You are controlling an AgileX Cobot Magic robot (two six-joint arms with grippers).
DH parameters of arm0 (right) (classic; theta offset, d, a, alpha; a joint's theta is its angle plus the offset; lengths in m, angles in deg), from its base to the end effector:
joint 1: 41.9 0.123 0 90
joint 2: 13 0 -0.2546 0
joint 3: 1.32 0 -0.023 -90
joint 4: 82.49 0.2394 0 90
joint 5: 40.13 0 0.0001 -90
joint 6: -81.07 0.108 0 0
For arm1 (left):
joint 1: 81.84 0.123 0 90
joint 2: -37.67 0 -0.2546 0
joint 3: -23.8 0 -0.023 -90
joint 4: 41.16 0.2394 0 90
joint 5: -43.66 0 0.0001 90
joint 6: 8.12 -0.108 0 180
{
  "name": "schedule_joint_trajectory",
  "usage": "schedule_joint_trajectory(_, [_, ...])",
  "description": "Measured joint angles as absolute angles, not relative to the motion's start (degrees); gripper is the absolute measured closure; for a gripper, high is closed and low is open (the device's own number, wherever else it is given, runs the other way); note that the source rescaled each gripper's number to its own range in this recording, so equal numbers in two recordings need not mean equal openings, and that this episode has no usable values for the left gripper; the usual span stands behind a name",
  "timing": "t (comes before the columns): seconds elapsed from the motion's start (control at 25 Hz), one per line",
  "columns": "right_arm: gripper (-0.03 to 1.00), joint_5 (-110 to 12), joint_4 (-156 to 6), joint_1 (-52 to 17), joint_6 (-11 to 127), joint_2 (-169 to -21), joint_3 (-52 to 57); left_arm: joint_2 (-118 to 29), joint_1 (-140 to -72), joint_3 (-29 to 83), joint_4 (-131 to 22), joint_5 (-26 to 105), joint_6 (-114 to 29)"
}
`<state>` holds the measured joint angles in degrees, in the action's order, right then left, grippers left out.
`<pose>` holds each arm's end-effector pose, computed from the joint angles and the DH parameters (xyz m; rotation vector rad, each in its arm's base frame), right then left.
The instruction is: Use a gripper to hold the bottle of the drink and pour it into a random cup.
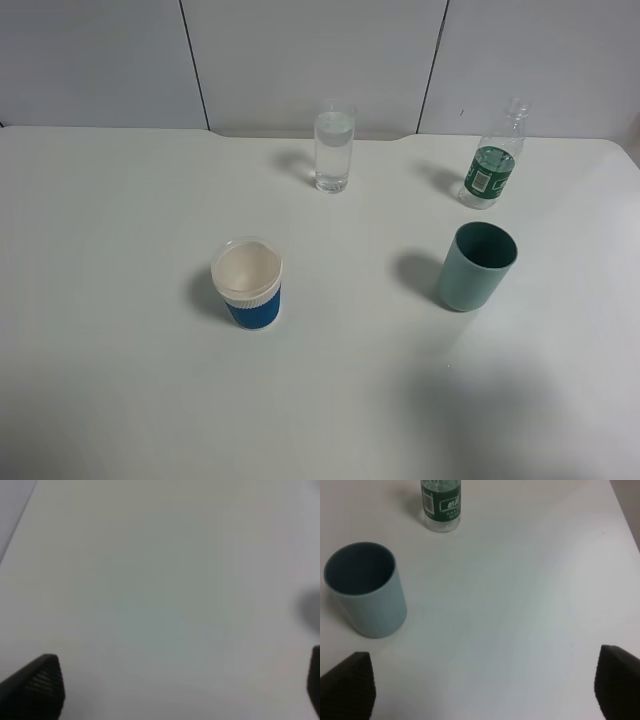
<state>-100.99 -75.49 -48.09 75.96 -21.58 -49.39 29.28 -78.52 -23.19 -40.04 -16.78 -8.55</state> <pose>0.0320 0.0081 0.2624 0.0139 2.0448 0.0233 0.0291 0.0035 0.2680 -0.0520 2.0212 0.0648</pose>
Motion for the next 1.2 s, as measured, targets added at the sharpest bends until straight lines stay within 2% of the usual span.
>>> schedule_joint_trajectory(1.2, [0.07, -101.0, -75.4, -48.1, 76.0, -21.6, -49.4, 29.3, -78.5, -23.2, -40.1, -16.8, -8.5])
